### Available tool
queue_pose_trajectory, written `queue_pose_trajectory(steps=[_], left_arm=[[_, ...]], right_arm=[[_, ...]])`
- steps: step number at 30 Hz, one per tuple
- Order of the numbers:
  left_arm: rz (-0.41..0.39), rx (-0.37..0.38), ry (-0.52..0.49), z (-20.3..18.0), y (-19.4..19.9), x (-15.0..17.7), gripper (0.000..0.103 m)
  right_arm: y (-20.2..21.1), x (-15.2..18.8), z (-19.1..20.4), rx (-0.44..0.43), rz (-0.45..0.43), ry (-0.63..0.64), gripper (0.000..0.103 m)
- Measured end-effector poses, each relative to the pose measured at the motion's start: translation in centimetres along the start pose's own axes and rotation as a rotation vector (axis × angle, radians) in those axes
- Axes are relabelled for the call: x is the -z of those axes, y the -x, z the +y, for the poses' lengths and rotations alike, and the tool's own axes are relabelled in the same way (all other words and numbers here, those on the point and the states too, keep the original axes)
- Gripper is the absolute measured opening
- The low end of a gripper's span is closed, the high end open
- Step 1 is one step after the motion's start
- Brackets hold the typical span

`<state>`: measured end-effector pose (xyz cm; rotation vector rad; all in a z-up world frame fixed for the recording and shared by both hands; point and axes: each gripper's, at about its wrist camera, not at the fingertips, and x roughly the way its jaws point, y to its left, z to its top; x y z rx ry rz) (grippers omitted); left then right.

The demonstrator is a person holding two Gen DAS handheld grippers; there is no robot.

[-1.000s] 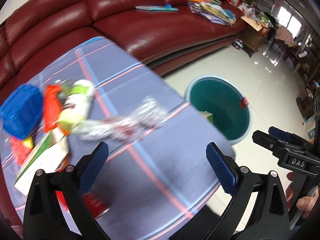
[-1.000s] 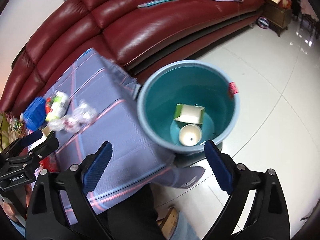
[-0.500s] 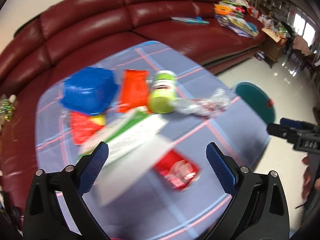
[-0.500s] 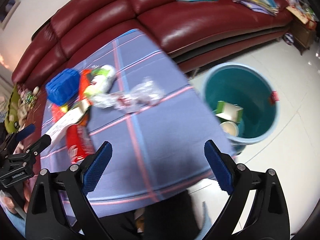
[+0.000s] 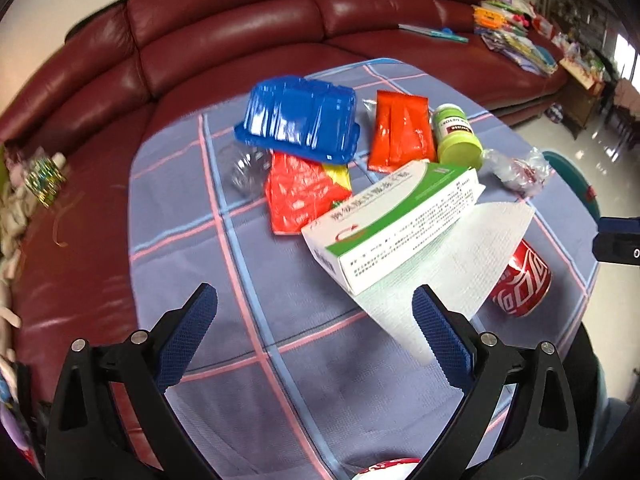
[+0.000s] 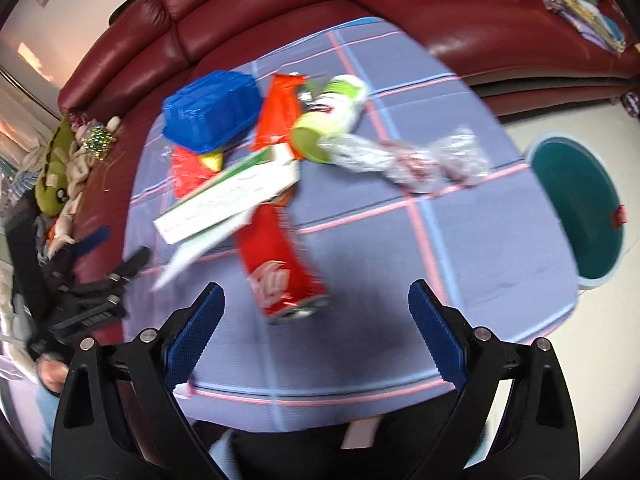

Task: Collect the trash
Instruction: 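Grasp the white medicine box with the left tool while the right tool grasps the tissue sheet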

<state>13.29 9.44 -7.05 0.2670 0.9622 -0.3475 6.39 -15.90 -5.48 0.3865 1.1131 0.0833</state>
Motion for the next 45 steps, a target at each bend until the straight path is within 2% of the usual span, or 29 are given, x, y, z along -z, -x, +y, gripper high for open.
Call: queue_pose_trajectory(steps=[3,5,8,9,16,17,19,23,34,36,38,42,43,45], left_arm=[[0.007,0.050,0.035,0.8,-0.7,0.9,0.098],[0.008,0.067,0.040,1.0,-0.9,1.2,0.098],[0.010,0.063,0.016,1.0,-1.4,1.6,0.098],[0.011,0.063,0.013,1.2,-1.6,1.6,0.098],[0.029,0.092,0.026,2.1,-2.6,1.7,0.098],[0.031,0.099,0.023,2.0,-2.8,1.6,0.098],[0.036,0.104,0.015,1.8,-3.1,1.4,0.098],[0.042,0.100,-0.028,0.7,-4.0,1.0,0.098],[0.030,0.086,-0.090,-1.9,-6.3,-1.3,0.097],[0.025,0.079,-0.120,-2.4,-6.5,-1.6,0.091],[0.030,0.076,-0.143,-3.0,-7.0,-1.9,0.075],[0.035,0.070,-0.159,-3.4,-7.6,-2.4,0.062],[0.033,0.081,-0.156,-3.5,-7.6,-2.5,0.057],[0.034,0.111,-0.147,-3.5,-7.5,-2.5,0.038]], right_arm=[[-0.7,-0.6,2.1,-0.039,0.021,-0.008,0.089],[-1.2,-1.0,3.8,-0.058,0.020,0.015,0.077],[-2.4,-1.6,5.5,-0.099,0.056,0.016,0.048],[-2.9,-1.8,5.8,-0.114,0.072,0.005,0.043],[-6.7,-3.2,6.4,-0.118,0.123,-0.061,0.041],[-7.0,-3.3,6.5,-0.116,0.124,-0.061,0.036],[-7.7,-3.6,6.7,-0.108,0.121,-0.050,0.006],[-7.6,-4.2,6.3,-0.062,0.082,-0.033,0.004],[-6.4,-5.5,3.8,-0.062,0.065,-0.043,0.003],[-6.2,-5.6,3.1,-0.069,0.063,-0.058,0.003],[-6.2,-5.5,2.7,-0.067,0.061,-0.068,0.003],[-6.3,-5.3,2.1,-0.071,0.059,-0.081,0.004],[-6.3,-5.3,2.0,-0.075,0.060,-0.084,0.004],[-6.5,-5.2,1.7,-0.080,0.061,-0.087,0.004]])
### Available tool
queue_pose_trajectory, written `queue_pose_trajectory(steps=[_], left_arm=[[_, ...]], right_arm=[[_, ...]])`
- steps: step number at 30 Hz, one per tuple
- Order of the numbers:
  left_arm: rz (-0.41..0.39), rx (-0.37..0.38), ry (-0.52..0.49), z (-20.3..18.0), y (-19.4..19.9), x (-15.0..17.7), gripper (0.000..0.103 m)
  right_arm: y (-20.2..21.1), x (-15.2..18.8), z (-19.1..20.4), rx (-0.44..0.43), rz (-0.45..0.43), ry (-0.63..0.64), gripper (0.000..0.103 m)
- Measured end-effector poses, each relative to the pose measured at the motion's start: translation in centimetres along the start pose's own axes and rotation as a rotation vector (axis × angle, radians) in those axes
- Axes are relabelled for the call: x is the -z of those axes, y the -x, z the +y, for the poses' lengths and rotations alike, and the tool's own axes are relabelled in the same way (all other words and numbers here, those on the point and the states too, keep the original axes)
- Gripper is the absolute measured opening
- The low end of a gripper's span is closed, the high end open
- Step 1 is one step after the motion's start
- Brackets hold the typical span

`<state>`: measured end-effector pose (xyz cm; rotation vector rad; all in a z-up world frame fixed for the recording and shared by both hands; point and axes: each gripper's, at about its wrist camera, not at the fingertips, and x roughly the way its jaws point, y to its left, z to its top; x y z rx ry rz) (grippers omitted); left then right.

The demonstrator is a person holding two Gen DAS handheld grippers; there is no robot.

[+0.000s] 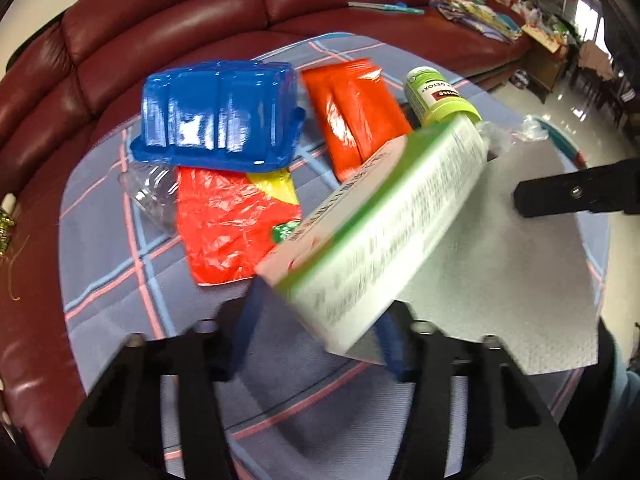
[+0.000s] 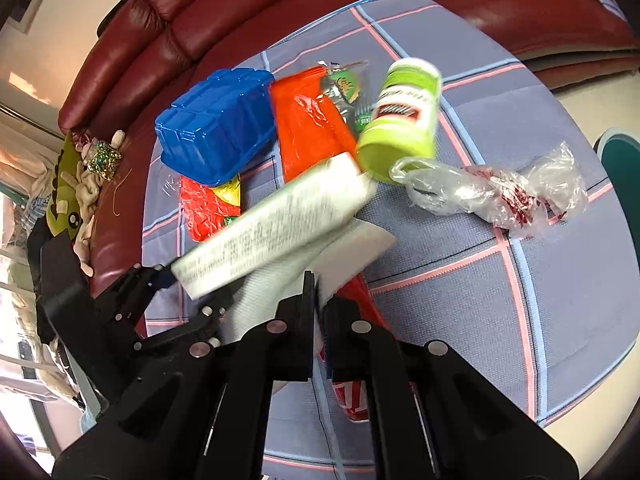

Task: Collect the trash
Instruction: 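Grasp the white medicine box with the left tool while the right tool grasps the tissue sheet, then carry the medicine box and tissue to the teal bin and release both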

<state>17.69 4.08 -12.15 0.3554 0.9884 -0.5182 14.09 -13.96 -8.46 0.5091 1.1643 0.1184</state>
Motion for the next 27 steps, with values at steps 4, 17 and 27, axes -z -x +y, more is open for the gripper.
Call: queue_pose_trajectory(steps=[4,17,27], left_arm=[[0.002,0.049,0.035,-0.2,0.6,0.1,0.002],[-0.033,-0.057,-0.116,-1.9,2.2,-2.8,0.084],[0.044,-0.021,-0.197,-5.0,-1.4,-4.1,0.059]], right_arm=[[0.1,0.1,-0.3,-0.010,-0.001,-0.001,0.004],[1.3,-0.2,-1.8,-0.077,-0.002,-0.031,0.004],[4.0,-1.8,-3.2,-0.097,-0.064,-0.049,0.004]])
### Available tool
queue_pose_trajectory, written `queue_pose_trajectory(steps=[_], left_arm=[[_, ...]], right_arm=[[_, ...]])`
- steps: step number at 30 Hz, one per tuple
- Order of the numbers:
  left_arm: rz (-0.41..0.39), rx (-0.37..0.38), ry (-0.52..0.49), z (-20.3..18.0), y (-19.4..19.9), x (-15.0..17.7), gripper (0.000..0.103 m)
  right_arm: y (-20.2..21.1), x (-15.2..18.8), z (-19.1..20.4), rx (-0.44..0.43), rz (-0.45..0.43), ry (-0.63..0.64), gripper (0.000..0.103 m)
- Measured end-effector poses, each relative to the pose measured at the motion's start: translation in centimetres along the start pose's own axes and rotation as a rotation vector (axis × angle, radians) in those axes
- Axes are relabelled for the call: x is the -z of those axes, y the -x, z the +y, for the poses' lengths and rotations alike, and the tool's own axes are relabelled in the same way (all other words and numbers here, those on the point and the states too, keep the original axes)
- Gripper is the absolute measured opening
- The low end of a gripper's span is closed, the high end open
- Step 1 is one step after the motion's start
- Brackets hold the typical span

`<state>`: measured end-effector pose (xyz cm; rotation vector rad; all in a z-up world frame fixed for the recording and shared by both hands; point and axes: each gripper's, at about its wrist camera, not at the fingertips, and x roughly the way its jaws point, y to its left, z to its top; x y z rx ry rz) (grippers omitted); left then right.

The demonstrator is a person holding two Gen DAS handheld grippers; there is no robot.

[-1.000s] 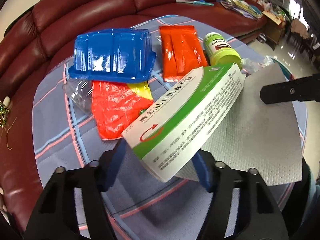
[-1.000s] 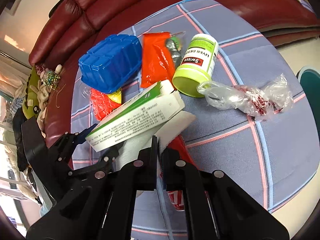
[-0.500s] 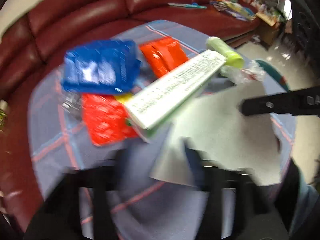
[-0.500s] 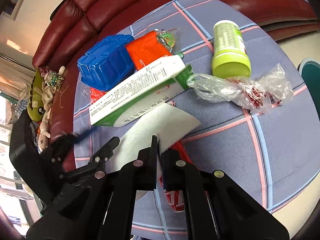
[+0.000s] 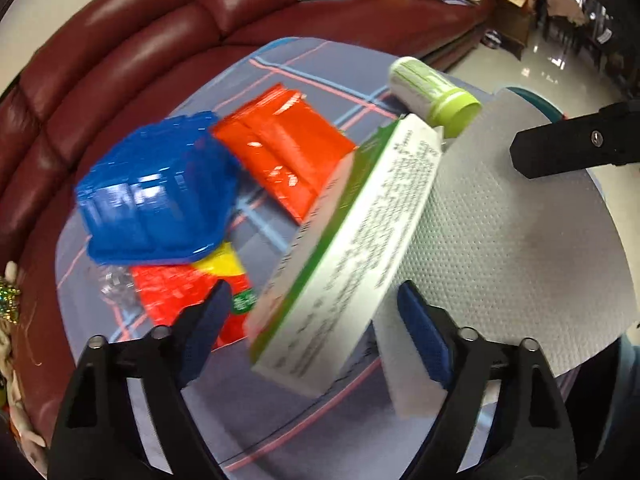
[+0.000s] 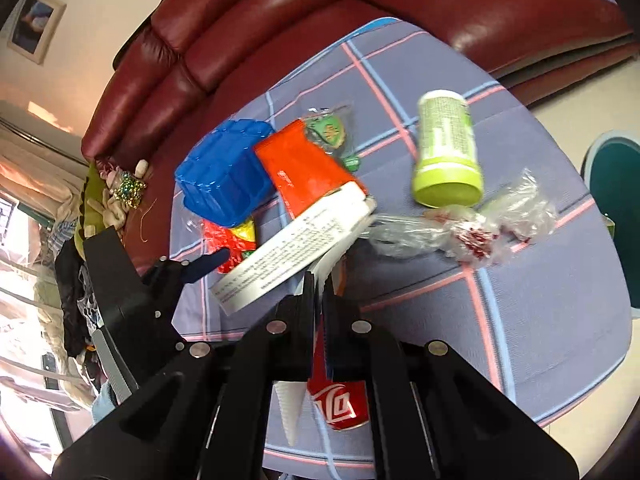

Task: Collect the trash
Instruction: 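Carry the medicine box and tissue to the teal bin and release both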

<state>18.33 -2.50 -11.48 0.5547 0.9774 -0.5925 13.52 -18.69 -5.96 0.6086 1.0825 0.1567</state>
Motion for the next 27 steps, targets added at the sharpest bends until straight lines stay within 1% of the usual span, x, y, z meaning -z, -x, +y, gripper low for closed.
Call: queue_pose_trajectory(steps=[2,3,5,7,11,16,20,23,27], left_arm=[[0.007,-0.028,-0.014,-0.5,-0.3,-0.2,0.048],[0.007,-0.022,-0.010,-0.7,-0.1,-0.4,0.044],[0.003,0.004,0.012,-0.6,0.4,-0.2,0.037],[-0.019,-0.010,0.038,-0.6,1.7,0.0,0.033],[-0.057,-0.004,0.097,-0.4,4.2,0.7,0.032],[-0.117,0.038,0.178,-0.5,7.6,1.6,0.032],[-0.136,0.057,0.209,-1.2,9.7,1.0,0.032],[-0.152,0.068,0.211,-2.3,10.6,-0.2,0.032],[-0.171,0.133,0.206,-4.3,11.6,-1.6,0.032]], right_arm=[[-0.2,0.1,-0.7,0.001,0.005,-0.016,0.004],[-0.3,0.2,-1.1,0.002,0.008,-0.026,0.004],[-0.2,0.3,-1.7,0.004,0.008,-0.034,0.004],[0.2,0.3,-2.0,0.008,-0.004,-0.035,0.004],[2.1,-0.1,-2.4,-0.001,-0.047,-0.029,0.004],[4.6,-0.5,-2.6,0.002,-0.106,-0.007,0.004],[7.0,-0.7,-3.5,0.009,-0.160,-0.012,0.004],[9.0,-0.9,-4.9,0.024,-0.202,-0.026,0.004],[12.1,-1.1,-7.9,0.051,-0.265,-0.068,0.004]])
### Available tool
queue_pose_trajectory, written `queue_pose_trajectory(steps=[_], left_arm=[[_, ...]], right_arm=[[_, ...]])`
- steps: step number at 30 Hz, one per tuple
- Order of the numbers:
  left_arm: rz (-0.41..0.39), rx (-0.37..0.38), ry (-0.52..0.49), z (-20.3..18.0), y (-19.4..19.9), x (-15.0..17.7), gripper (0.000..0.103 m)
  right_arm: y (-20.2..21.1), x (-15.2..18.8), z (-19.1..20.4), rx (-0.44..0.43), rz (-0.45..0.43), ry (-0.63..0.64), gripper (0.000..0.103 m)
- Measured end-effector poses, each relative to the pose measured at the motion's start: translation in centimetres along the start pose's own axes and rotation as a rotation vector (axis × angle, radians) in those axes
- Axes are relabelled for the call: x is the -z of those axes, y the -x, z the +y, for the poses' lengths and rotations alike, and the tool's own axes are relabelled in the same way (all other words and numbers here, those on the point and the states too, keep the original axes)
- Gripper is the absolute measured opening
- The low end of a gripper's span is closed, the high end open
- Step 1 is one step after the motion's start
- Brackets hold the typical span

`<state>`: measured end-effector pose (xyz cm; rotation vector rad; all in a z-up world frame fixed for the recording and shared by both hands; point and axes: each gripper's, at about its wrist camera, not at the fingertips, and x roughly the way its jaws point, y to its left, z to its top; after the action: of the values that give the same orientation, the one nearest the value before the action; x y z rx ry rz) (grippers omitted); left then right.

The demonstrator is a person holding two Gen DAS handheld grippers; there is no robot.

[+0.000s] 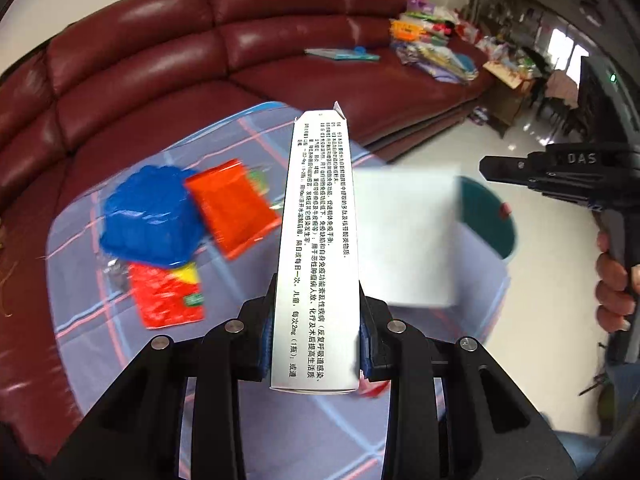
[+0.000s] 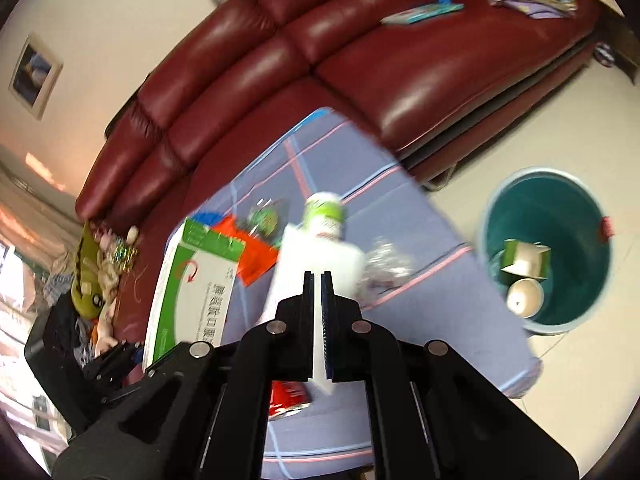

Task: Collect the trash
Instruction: 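Carry the medicine box and tissue to the teal bin and release both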

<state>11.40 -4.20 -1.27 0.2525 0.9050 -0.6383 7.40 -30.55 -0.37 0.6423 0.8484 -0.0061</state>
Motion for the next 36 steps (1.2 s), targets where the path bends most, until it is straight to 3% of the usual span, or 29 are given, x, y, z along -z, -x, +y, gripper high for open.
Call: queue_pose_trajectory(steps=[3,5,7,11,16,19,22,24,26,28,30,36], left_arm=[[-0.011,-0.001,-0.021,-1.8,-0.5,-0.9,0.032],[0.010,-0.004,-0.016,-2.3,-1.4,-1.1,0.032],[0.025,-0.028,-0.013,-2.4,-2.1,-0.9,0.032],[0.066,-0.050,0.011,-1.3,-3.5,-0.2,0.032],[0.101,-0.055,0.041,0.6,-5.2,0.1,0.032],[0.093,-0.046,0.036,0.9,-5.4,-0.1,0.032],[0.089,-0.035,0.036,0.9,-5.6,-0.2,0.032],[0.087,-0.031,0.037,0.9,-5.6,-0.2,0.032],[0.084,-0.032,0.037,1.0,-5.5,-0.1,0.032],[0.082,-0.031,0.045,1.1,-5.5,0.0,0.032],[0.082,-0.026,0.059,1.3,-5.5,0.1,0.032],[0.071,-0.044,0.061,0.8,-4.7,0.1,0.032]], right_arm=[[1.6,-0.6,-2.2,0.012,-0.041,-0.023,0.004],[0.5,-0.2,-3.0,0.011,-0.005,-0.017,0.012],[-1.8,0.8,-4.1,-0.003,0.066,-0.040,0.050],[-6.8,3.2,-5.0,0.003,0.173,-0.034,0.052],[-10.1,3.2,-5.4,0.004,0.177,-0.035,0.068],[-11.9,3.3,-5.3,0.019,0.187,-0.040,0.068],[-12.9,3.6,-4.6,-0.023,0.190,-0.039,0.068],[-13.1,3.8,-3.7,-0.048,0.183,-0.015,0.065],[-13.6,4.1,-2.7,-0.078,0.196,0.003,0.051],[-14.4,4.6,-2.0,-0.098,0.222,0.016,0.018],[-14.8,4.9,-1.6,-0.119,0.235,0.018,0.004],[-11.0,4.8,0.3,-0.122,0.194,0.062,0.003]])
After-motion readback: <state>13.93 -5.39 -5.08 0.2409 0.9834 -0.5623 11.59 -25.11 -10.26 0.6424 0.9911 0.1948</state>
